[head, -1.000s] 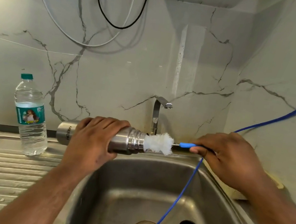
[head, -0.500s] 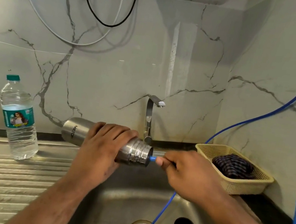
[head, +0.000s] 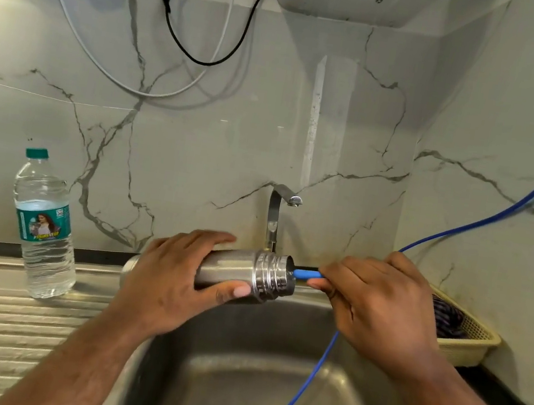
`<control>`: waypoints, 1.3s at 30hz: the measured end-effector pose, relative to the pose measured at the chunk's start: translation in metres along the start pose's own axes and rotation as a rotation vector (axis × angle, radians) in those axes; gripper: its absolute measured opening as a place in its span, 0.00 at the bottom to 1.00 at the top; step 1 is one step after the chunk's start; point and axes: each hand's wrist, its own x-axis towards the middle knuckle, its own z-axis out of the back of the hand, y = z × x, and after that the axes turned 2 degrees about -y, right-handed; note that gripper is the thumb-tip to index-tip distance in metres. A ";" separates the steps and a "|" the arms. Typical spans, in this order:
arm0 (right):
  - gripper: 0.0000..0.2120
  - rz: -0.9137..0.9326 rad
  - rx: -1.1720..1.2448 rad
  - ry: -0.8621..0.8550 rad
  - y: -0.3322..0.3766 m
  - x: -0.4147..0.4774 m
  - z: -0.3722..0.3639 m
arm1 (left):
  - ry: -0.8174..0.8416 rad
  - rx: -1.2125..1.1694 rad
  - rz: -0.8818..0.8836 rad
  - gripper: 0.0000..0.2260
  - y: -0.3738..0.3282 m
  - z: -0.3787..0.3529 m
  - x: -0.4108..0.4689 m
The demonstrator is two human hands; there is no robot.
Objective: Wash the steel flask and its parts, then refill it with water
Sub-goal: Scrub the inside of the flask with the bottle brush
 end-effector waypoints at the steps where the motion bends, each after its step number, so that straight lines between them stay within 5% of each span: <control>1: 0.14 -0.044 0.008 0.014 0.003 0.001 0.000 | 0.007 0.015 0.008 0.41 -0.001 0.000 -0.001; 7: 0.18 -0.311 0.004 0.089 0.003 0.002 0.001 | -0.101 0.082 -0.075 0.43 -0.022 -0.019 -0.003; 11: 0.18 -0.056 -0.001 0.041 -0.008 0.002 0.002 | -0.154 0.029 -0.071 0.39 -0.009 -0.009 0.003; 15: 0.14 0.080 0.014 0.012 -0.010 0.003 0.007 | 0.073 0.010 -0.015 0.47 -0.012 -0.005 -0.002; 17: 0.17 -0.112 0.087 0.176 0.003 0.004 0.005 | 0.052 0.110 -0.030 0.41 -0.017 -0.011 -0.004; 18: 0.20 -0.333 0.240 0.397 0.009 0.007 0.004 | 0.006 0.194 -0.065 0.39 -0.017 -0.012 -0.004; 20: 0.22 -0.888 0.836 0.812 0.022 0.007 0.002 | -0.099 0.328 -0.166 0.36 -0.009 -0.013 -0.002; 22: 0.21 -1.072 1.112 0.918 0.032 0.001 -0.005 | -0.148 0.351 -0.203 0.35 0.001 -0.012 -0.001; 24: 0.23 -0.762 0.841 0.847 0.032 -0.003 -0.009 | -0.082 0.335 -0.155 0.36 0.008 -0.011 -0.001; 26: 0.22 -0.286 0.301 0.550 0.024 0.006 0.001 | 0.002 0.263 -0.109 0.37 0.008 -0.009 -0.003; 29: 0.12 0.080 0.129 0.121 0.007 0.005 0.005 | 0.150 0.069 -0.015 0.36 -0.003 -0.004 -0.003; 32: 0.13 -0.065 0.152 0.129 0.010 0.002 0.003 | 0.076 0.103 0.033 0.34 -0.014 -0.005 -0.003; 36: 0.19 -0.400 0.219 0.542 0.045 0.006 0.006 | -0.079 0.334 0.023 0.35 -0.012 -0.021 -0.006; 39: 0.22 -0.283 0.327 0.643 0.024 0.015 0.023 | -0.001 0.276 -0.133 0.37 -0.002 -0.016 -0.003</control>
